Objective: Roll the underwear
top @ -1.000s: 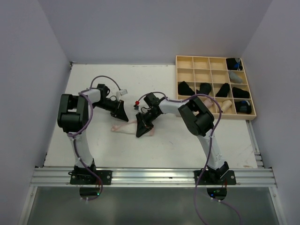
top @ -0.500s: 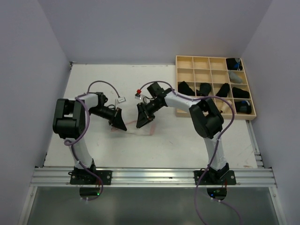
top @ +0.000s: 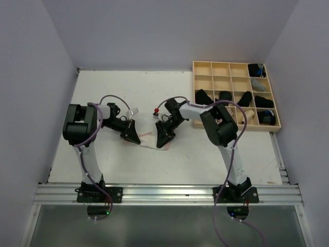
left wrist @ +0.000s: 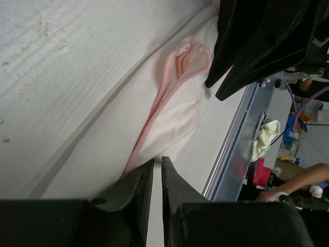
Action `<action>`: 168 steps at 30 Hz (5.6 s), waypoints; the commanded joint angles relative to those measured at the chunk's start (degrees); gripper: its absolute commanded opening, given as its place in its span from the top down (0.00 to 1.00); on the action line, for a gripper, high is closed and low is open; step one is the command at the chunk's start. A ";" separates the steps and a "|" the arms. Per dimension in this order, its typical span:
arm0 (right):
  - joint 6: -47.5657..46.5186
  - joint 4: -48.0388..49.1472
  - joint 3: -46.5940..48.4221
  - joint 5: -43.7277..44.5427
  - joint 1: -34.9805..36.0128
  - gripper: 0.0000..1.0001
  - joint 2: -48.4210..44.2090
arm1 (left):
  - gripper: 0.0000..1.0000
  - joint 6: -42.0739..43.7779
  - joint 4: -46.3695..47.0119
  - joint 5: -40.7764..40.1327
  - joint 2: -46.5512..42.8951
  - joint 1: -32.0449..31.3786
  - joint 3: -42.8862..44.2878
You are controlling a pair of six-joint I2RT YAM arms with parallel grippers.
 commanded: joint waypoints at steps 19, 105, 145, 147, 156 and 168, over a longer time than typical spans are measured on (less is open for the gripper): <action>5.87 9.45 2.00 -0.23 -5.53 0.65 -11.34 | 0.62 25.02 -11.75 -10.57 -11.68 0.89 18.92; 37.50 56.11 -11.44 -0.76 1.58 0.80 -13.26 | 0.57 34.23 13.05 -19.46 -42.37 -9.03 -15.82; 23.53 42.22 -9.60 1.71 1.67 0.69 -2.71 | 0.78 31.60 16.41 -33.18 -29.55 -28.81 -24.19; 23.70 42.22 -9.25 1.27 -0.16 0.64 -4.56 | 0.85 31.25 13.60 -32.21 -28.84 -28.73 -22.96; 3.12 25.23 -8.19 1.96 -10.36 0.41 -15.45 | 1.00 31.77 -4.77 -19.03 -20.24 -23.99 -13.12; -31.47 16.12 -27.08 9.43 -7.05 0.44 -43.75 | 1.00 32.04 -24.20 -7.86 8.75 -14.93 10.43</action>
